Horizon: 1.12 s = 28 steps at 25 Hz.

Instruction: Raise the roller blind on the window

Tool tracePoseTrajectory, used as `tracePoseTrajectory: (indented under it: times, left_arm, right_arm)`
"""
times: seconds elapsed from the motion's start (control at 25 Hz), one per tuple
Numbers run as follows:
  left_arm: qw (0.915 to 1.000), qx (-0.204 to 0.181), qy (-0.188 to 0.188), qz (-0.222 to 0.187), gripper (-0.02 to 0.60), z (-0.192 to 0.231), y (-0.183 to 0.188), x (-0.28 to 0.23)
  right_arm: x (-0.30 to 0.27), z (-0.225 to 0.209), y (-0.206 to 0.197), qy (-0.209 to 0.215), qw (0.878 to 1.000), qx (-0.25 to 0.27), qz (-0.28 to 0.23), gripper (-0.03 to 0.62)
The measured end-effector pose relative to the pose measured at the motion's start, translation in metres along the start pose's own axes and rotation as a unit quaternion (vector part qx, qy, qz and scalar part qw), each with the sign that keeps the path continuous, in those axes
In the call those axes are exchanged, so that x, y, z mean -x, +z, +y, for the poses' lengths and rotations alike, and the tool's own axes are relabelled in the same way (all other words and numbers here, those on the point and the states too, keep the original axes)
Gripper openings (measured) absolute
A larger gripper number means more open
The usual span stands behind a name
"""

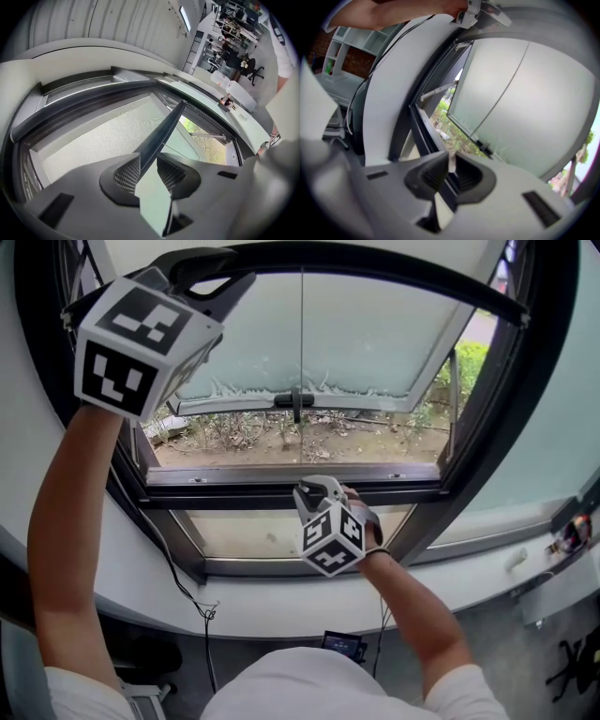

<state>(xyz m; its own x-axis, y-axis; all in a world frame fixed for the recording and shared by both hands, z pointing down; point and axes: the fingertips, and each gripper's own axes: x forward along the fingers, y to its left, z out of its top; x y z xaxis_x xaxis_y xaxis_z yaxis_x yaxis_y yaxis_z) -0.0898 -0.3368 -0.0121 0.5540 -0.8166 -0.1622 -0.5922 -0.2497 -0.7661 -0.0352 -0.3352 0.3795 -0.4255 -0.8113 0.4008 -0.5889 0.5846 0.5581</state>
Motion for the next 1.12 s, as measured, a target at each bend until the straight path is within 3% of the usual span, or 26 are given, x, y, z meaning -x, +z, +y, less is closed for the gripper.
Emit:
tracePoseTrajectory:
  times: [0.24,0.68,1.12]
  left_arm:
    - [0.9957,0.088,0.005,-0.026,0.112,-0.018,-0.025,0.033]
    - [0.9873,0.149,0.009,-0.053,0.112,-0.057,-0.049,0.067]
    - [0.9609,0.271,-0.014,-0.056,0.111,-0.126,-0.085,0.096]
  right_arm:
    - [0.001,0.002,0.000,-0.003,1.000,-0.005,0.001,0.058]
    - [0.009,0.002,-0.001,-0.018,1.000,-0.013,0.000,0.058]
    - [0.019,0.002,-0.006,-0.030,0.999,-0.037,-0.009,0.058]
